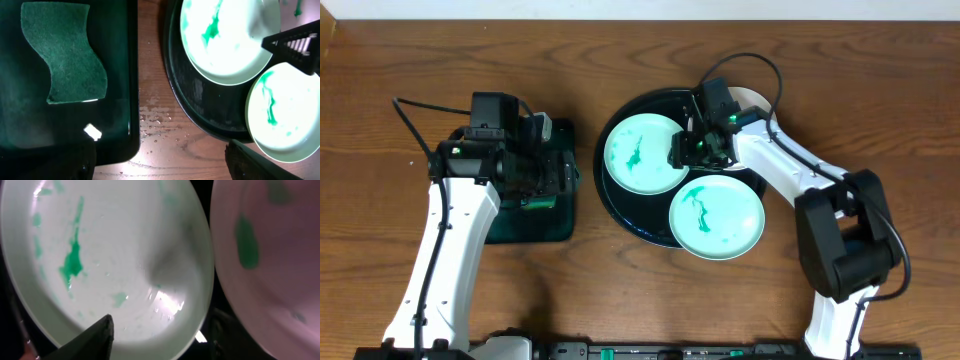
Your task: Clean dirty plates on tray and stack at the side
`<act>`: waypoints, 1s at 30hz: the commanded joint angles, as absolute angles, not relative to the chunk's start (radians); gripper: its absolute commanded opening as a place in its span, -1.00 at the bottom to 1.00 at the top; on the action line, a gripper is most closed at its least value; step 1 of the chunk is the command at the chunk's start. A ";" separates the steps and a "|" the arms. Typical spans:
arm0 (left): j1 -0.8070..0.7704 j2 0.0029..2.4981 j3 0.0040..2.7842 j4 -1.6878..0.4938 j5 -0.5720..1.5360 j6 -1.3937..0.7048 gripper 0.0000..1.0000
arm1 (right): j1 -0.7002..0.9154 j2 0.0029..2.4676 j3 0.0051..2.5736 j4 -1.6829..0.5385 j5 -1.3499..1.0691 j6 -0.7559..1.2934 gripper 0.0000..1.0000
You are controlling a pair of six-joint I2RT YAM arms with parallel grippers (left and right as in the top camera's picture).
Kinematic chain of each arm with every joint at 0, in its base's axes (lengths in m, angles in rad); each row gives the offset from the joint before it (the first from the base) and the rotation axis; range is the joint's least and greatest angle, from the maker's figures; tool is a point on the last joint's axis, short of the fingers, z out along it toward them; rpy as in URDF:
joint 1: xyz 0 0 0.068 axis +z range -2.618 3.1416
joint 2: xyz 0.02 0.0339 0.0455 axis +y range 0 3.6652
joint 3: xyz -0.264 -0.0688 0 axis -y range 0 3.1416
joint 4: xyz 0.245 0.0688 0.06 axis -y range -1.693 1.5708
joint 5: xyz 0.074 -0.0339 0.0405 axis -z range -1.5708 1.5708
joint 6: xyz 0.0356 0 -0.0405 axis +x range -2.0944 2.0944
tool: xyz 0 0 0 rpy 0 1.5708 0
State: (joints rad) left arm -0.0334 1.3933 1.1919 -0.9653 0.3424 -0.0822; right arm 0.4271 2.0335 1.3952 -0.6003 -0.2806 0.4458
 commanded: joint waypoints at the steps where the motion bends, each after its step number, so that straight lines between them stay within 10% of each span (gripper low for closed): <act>1: -0.027 1.390 1.214 -0.968 0.351 -0.088 0.66 | 0.436 2.069 1.401 -0.592 -0.270 0.460 -0.03; 4: -0.027 1.390 1.214 -0.968 0.352 -0.088 0.66 | 0.437 2.069 1.401 -0.581 -0.268 0.460 -0.05; 8: -0.027 1.390 1.214 -0.968 0.351 -0.088 0.66 | 0.440 2.086 1.401 -0.561 -0.265 0.467 -0.78; 11: -0.027 1.390 1.214 -0.968 0.351 -0.088 0.66 | 0.442 2.104 1.401 -0.561 -0.266 0.476 -0.95; 30: -0.026 1.657 1.193 -0.888 0.033 -0.088 0.05 | 0.451 2.127 1.399 -0.618 -0.282 0.455 -0.98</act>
